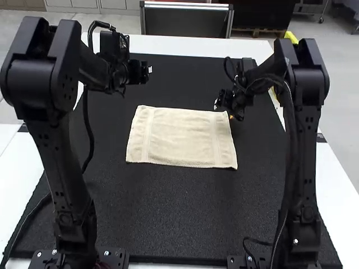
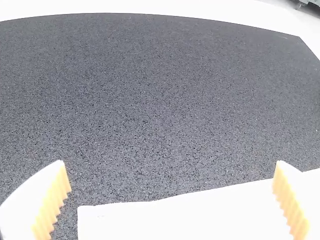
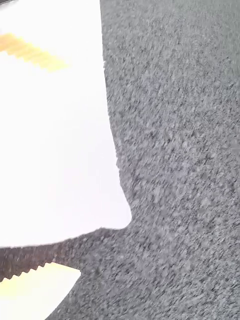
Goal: Fold the towel.
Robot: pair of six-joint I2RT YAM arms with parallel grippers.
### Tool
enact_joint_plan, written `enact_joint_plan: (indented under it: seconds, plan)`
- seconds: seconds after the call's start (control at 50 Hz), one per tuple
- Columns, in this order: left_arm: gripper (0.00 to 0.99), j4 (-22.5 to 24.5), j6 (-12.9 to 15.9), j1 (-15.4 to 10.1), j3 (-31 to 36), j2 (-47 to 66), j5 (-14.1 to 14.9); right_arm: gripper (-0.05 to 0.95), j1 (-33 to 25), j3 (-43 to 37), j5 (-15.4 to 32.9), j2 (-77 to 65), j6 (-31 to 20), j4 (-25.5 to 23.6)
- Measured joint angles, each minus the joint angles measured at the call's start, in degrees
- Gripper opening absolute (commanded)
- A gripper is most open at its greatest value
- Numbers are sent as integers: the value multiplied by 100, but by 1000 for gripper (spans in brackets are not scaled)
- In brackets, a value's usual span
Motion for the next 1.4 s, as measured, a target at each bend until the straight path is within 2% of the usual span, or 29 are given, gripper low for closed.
enact_joint_plan:
  seconds: [0.26,0.54,0.74,0.92,1.12,1.24,1.4]
  plan:
    - [957,2,0,0,0,0,0,892,2,101,-535,33,389,2]
    - [956,2,0,0,2,0,0,880,0,101,-708,70,557,-13]
    - [957,4,0,0,0,0,2,761,-37,98,-737,70,562,-87]
    - [957,4,0,0,0,0,0,534,-129,101,-739,70,584,-144]
    - [957,4,0,0,2,0,0,369,-140,101,-673,70,608,-146]
    - [956,2,0,0,0,-2,0,379,-140,101,-634,70,619,-149]
    - [957,2,0,0,2,0,0,579,-140,98,-605,70,625,-151]
